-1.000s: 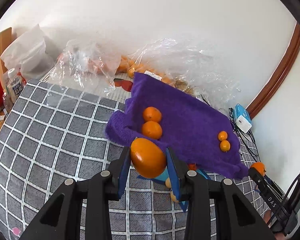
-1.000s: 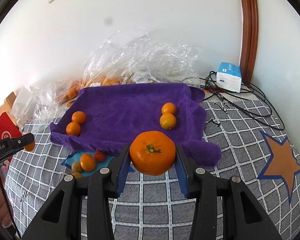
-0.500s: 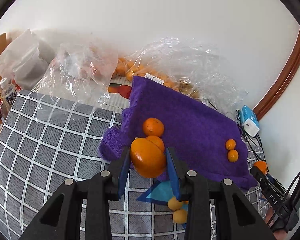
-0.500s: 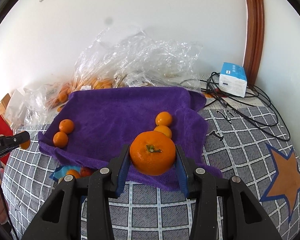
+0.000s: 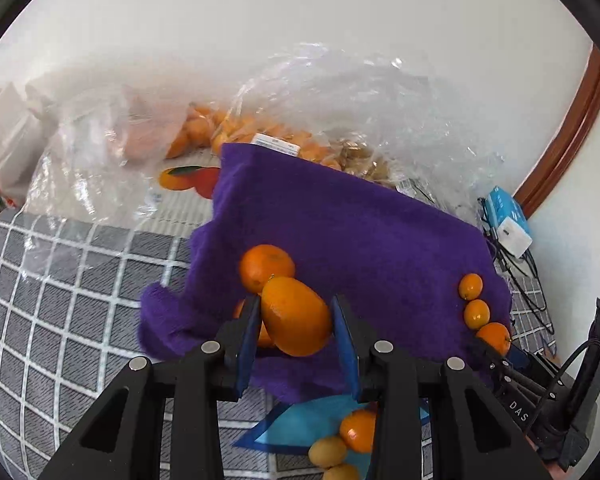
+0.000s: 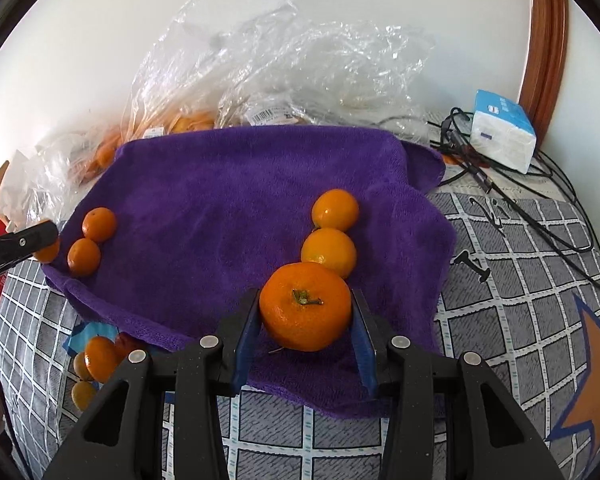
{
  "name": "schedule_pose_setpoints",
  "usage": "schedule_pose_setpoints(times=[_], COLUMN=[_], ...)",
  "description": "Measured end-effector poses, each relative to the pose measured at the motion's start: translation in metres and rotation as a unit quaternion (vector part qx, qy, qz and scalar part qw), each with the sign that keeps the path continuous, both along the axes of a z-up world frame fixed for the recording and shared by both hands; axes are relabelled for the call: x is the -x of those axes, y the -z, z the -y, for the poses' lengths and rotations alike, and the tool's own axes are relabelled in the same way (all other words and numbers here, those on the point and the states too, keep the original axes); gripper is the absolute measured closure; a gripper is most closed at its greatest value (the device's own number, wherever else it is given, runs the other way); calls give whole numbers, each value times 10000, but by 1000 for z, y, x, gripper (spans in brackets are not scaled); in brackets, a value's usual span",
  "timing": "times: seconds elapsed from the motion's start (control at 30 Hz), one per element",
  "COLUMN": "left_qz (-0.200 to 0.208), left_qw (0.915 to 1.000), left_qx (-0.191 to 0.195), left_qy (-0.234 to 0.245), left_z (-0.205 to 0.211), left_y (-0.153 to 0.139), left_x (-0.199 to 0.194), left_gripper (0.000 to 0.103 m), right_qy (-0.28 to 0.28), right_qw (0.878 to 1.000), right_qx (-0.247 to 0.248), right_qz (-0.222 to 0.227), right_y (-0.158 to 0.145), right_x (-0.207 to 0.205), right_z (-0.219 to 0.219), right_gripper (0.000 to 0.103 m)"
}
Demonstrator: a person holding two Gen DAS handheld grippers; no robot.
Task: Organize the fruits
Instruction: 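Carry both held oranges up and over the purple towel, then open the right gripper then the left to set both oranges on the towel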
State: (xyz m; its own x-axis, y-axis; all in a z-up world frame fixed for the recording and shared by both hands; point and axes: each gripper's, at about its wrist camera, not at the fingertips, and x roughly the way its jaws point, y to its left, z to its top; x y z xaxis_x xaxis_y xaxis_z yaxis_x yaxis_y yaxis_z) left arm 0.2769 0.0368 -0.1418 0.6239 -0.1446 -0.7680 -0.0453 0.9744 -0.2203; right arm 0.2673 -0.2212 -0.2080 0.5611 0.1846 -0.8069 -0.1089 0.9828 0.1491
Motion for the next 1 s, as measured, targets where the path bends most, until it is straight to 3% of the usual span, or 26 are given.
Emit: schedule_pose_setpoints(times=[0.5, 0.63, 0.9, 1.0], left_qz=[-398, -486, -725, -490], left_qw=[9984, 9976, 9952, 9973], left_qx=[-331, -437, -590, -491], left_qy=[226, 232, 275, 238], left_z=[39, 42, 46, 38], left_y=[29, 35, 35, 22], left_x=[-29, -29, -26, -11], left_gripper=[69, 69, 69, 62], right_qy=[-135, -112, 191, 266], right_qw=[9999, 9999, 9994, 9989], right_qx=[70, -55, 41, 140], right_qz=[-26, 104, 294, 351], right_y=[5, -5, -23, -29], right_x=[-1, 7, 33, 43], right_z=[-4, 1, 11, 10], right_gripper=[60, 52, 50, 50])
